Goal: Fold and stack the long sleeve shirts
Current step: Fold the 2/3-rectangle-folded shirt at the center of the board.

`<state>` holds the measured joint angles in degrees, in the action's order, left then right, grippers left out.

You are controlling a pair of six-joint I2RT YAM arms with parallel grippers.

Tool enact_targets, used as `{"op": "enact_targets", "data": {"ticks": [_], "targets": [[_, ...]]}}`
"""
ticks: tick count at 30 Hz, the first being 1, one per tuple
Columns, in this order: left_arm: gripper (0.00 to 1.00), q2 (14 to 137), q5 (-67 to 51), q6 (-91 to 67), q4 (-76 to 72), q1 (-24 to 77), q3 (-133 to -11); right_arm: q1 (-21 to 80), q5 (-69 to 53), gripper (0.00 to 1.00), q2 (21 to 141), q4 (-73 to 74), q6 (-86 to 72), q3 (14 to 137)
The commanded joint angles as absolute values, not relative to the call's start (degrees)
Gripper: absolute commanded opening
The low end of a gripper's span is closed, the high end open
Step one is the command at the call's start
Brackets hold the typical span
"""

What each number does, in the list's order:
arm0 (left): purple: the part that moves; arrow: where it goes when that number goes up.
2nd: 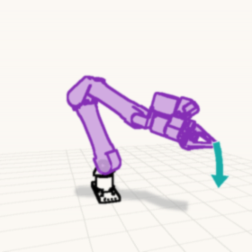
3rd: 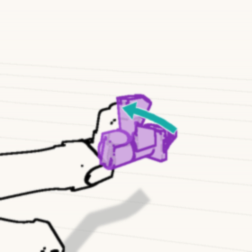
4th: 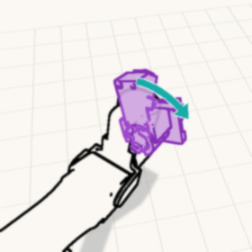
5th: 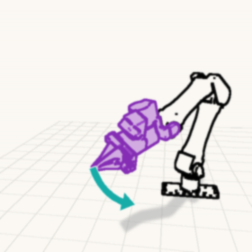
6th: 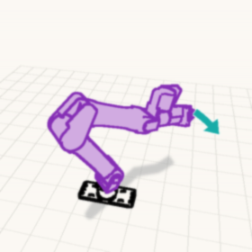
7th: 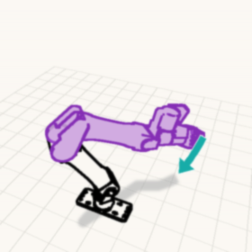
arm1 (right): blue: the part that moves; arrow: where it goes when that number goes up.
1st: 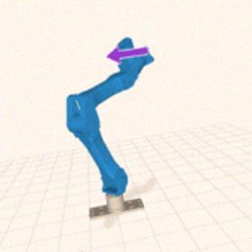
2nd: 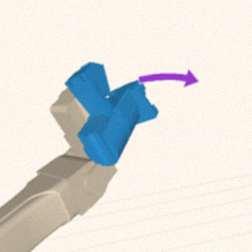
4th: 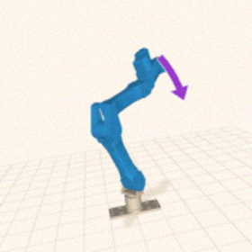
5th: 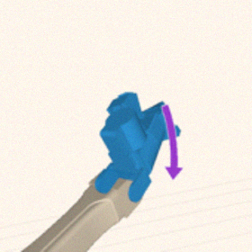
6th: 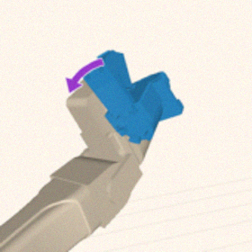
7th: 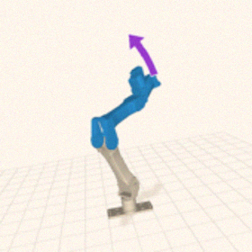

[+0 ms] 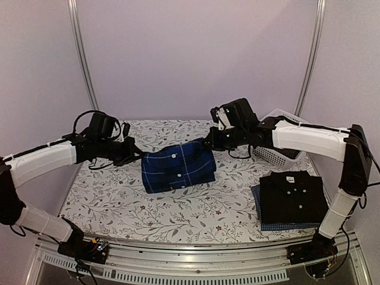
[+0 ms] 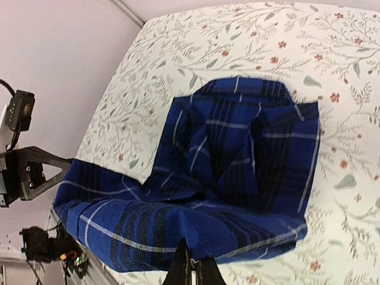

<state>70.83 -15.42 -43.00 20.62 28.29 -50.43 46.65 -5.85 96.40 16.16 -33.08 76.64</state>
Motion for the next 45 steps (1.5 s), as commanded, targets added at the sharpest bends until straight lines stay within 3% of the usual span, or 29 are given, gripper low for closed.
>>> {"op": "enact_targets", "data": {"ticks": [1, 5, 9, 18, 24, 33, 45], "targets": [[0.00, 88.7, -23.6, -37.0, 10.2, 18.2, -55.7, 38.4, -10.8, 0.00, 115.1, 14.5, -28.0, 89.8], [0.00, 107.4, -28.2, -36.8, 6.4, 14.7, -66.0, 35.2, -14.7, 0.00, 130.0, 14.9, -28.2, 102.3], [0.00, 113.9, -29.6, -36.4, 6.3, 15.8, -70.7, 35.0, -16.4, 0.00, 136.3, 14.9, -29.0, 102.8], [0.00, 99.8, -25.8, -42.6, 1.5, 23.5, -53.1, 38.6, -16.4, 0.00, 119.1, 3.6, -33.6, 72.9], [0.00, 88.6, -22.0, -45.1, 2.3, 24.8, -44.3, 40.3, -12.0, 0.00, 106.1, 2.5, -35.9, 61.4], [0.00, 89.5, -20.6, -42.0, 6.1, 23.8, -49.7, 39.1, -8.8, 0.00, 100.9, 4.3, -34.3, 62.3], [0.00, 106.9, -23.5, -37.2, 4.9, 19.6, -63.4, 32.9, -10.3, 0.00, 109.5, 3.0, -32.1, 69.0]]}}
